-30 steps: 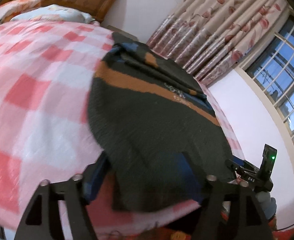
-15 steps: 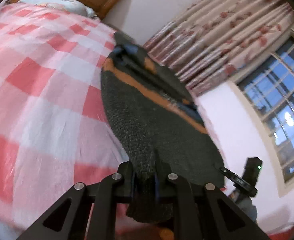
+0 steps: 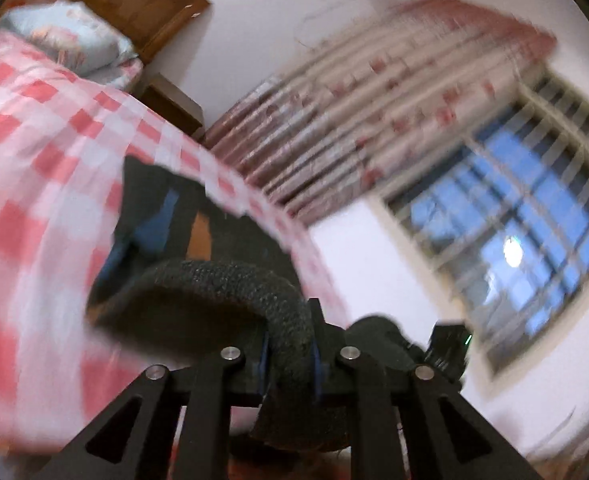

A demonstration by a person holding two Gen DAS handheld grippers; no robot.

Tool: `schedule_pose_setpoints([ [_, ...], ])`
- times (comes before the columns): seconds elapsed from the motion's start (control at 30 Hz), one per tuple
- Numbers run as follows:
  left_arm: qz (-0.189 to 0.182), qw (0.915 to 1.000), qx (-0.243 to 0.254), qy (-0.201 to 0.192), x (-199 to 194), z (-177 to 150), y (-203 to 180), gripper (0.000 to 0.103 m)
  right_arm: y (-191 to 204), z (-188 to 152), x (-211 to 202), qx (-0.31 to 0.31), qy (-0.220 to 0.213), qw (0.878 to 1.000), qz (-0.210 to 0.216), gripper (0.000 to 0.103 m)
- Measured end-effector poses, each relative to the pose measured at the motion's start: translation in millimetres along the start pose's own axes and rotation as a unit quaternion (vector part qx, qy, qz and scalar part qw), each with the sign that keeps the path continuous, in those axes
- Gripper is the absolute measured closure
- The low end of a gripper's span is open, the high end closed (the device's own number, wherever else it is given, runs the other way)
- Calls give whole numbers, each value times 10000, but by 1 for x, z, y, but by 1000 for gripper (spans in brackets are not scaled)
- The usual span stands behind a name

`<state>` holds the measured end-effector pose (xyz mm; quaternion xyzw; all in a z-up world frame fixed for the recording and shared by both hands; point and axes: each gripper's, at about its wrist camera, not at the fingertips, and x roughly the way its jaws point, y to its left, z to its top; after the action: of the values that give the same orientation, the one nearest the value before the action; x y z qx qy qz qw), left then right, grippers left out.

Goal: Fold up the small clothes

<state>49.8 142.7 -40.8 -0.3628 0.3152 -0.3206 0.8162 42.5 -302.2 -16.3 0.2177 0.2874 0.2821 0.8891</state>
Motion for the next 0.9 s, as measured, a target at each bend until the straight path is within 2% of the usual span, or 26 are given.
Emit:
schedule_pose_setpoints([
  [0.03,77,9999,-80,-39,15,18,7,77,-11,20,13,158,-245,9992,-273,16],
  [0.07,284,9995,-152,-60,33,38,15,73,-24,36,25,309,-487,9962,-657,0],
  [0.13,878,9953,-415,-1,63,61,35,72,-43,53,45,658,-635,9869,-1330,0],
  [0.17,1088,9922,-615,32,73,67,47,72,-50,53,50,842,-655,9858,-1293,0],
  [0.23,1248,9890,-788,-8,80,60,62,71,-53,42,56,936,-548,9872,-1169,0],
  [0.37,1805,9829,-361,71,84,39,68,71,-50,16,61,417,-291,9847,-1666,0],
  [0.43,1910,9814,-175,87,86,39,70,71,-56,12,61,334,-187,9827,-1810,0],
  [0.63,2002,9797,-1,42,101,60,65,71,-54,26,102,-369,163,9773,-2079,0],
  [0.73,2255,9742,92,81,101,65,65,71,-50,38,119,-769,432,9724,-2158,0],
  [0.9,2431,9699,-111,40,90,65,84,71,-66,58,136,-770,711,9718,-2112,0],
])
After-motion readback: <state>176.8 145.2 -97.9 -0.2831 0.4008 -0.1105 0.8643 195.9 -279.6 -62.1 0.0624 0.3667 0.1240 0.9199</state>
